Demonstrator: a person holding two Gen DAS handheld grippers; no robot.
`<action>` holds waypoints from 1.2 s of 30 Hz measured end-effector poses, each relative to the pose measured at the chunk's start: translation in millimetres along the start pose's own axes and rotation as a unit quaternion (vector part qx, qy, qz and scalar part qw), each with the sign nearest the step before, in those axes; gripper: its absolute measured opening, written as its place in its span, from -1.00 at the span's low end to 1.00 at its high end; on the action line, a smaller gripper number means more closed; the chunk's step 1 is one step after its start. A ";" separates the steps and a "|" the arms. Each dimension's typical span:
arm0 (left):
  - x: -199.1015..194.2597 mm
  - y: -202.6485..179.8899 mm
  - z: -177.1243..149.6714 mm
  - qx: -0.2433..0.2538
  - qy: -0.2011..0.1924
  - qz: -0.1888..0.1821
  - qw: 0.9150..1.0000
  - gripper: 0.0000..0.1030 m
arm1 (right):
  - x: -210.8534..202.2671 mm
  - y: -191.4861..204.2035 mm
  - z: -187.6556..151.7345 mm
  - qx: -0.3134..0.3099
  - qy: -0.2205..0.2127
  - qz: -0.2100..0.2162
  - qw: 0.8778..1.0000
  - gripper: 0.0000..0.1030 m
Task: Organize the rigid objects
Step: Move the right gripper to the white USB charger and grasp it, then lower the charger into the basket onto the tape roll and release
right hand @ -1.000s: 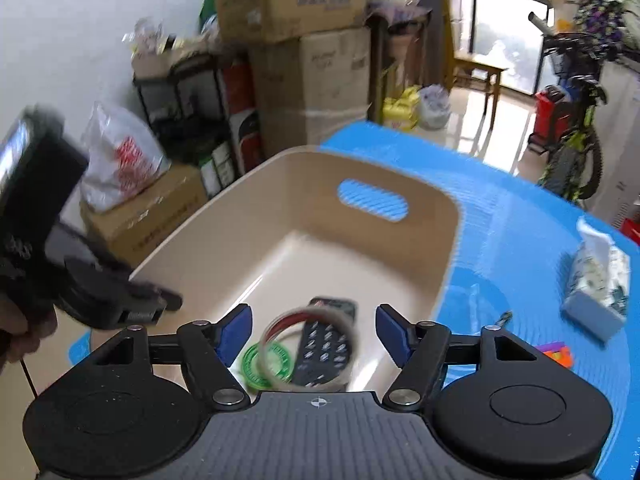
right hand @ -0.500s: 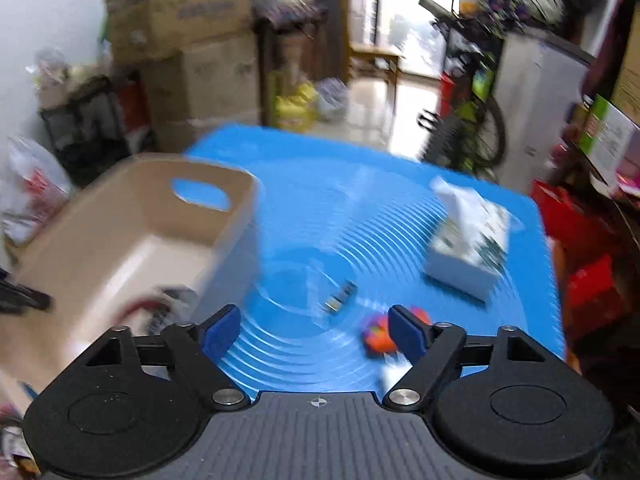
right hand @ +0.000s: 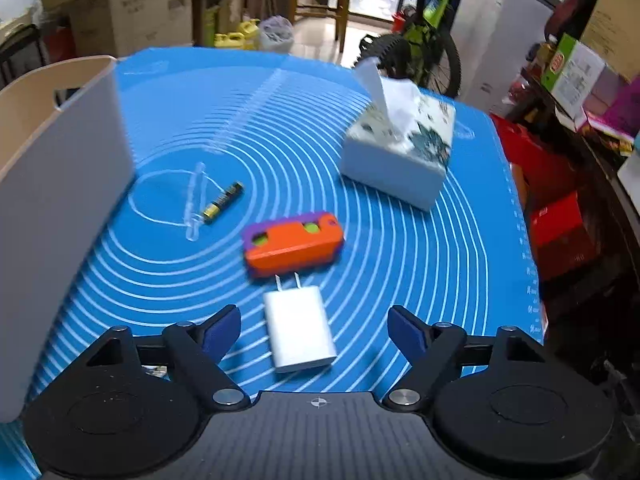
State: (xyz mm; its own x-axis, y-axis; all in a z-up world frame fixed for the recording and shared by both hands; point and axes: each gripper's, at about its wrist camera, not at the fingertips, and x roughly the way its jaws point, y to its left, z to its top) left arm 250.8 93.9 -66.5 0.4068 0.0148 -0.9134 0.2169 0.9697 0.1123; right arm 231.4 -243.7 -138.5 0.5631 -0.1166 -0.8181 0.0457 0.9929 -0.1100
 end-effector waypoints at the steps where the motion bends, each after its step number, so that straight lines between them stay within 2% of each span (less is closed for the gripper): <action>1: 0.0 0.0 0.0 0.000 0.000 0.000 1.000 -0.85 | 2.8 -1.4 -1.7 0.003 0.005 0.001 1.000 0.58; 8: 0.2 0.3 -0.1 0.000 0.000 0.000 1.000 -0.85 | 13.5 5.1 -7.9 -0.006 0.008 -0.003 1.000 0.24; 9: 0.1 -0.1 0.1 0.000 0.000 0.000 1.000 -0.85 | 13.1 5.6 -7.9 -0.007 0.006 0.001 1.000 0.11; 10: 0.0 -0.1 0.1 0.000 0.000 0.000 1.000 -0.85 | 12.5 5.8 -7.4 -0.009 0.006 0.011 1.000 -0.13; 11: 0.0 -0.1 0.1 0.000 0.000 0.000 1.000 -0.85 | 11.2 7.5 -7.7 -0.013 0.006 0.023 1.000 -0.14; 14: 0.1 -0.2 0.2 0.000 0.000 0.000 1.000 -0.85 | 7.5 17.0 -10.9 -0.043 0.000 0.003 0.999 -0.16; 20: -1.6 -0.7 0.6 0.003 -0.001 0.002 1.000 -0.85 | -12.2 14.1 -7.5 -0.014 -0.021 0.006 1.000 -0.17; 29: -2.7 -0.9 1.0 0.002 -0.001 0.002 1.000 -0.85 | -73.1 25.2 25.2 -0.003 -0.107 0.037 0.994 -0.17; 36: -2.6 -1.0 1.0 0.001 -0.001 0.003 1.000 -0.85 | -114.3 59.6 46.3 -0.019 -0.170 0.080 0.982 -0.17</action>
State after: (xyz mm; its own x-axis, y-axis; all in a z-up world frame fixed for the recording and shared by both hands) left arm 250.5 92.6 -63.8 0.4090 0.0199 -0.9123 0.2170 0.9690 0.1184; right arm 207.9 -170.0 -25.4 0.8034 0.0623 -0.5922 -0.0932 0.9954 -0.0218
